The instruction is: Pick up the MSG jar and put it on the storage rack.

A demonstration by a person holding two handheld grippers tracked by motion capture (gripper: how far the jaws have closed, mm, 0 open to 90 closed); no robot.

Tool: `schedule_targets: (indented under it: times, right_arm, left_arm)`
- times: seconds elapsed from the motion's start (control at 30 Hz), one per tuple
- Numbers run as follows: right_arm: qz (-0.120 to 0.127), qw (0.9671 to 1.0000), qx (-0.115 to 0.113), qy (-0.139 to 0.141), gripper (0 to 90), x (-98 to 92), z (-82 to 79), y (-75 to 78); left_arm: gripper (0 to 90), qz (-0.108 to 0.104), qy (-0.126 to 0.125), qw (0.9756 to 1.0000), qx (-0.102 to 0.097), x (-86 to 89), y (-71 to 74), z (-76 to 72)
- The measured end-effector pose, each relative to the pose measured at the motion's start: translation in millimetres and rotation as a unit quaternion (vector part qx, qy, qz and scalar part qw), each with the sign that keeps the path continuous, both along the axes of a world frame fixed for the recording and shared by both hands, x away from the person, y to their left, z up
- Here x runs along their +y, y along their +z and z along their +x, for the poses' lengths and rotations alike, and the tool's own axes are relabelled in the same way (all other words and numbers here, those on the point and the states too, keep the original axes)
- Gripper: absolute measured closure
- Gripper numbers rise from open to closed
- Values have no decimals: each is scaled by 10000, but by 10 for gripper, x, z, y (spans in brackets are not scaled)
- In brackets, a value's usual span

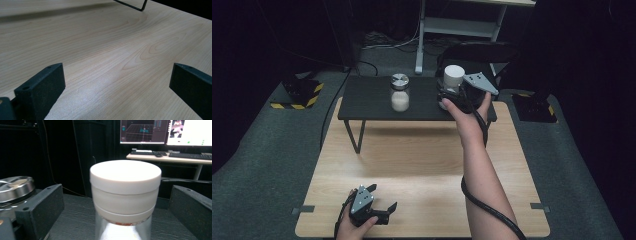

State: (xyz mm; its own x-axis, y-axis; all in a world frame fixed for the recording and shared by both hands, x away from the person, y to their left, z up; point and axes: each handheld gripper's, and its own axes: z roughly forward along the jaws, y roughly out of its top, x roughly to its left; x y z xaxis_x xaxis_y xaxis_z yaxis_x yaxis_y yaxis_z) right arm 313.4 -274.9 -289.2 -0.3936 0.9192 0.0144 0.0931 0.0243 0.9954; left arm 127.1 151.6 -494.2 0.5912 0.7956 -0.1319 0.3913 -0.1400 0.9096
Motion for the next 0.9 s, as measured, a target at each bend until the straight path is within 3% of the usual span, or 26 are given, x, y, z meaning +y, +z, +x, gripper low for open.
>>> schedule_targets:
  times: [0.3, 0.9]
  right_arm:
    - [58, 9998, -133, 145, 0, -72, -186, -28]
    - [52, 9981, -351, 494, 1, -448, -728, -228]
  left_arm:
    - [3, 4, -24, 10000, 19, 2, 4, 9]
    - [3, 150, -25, 9999, -8, -44, 26, -1]
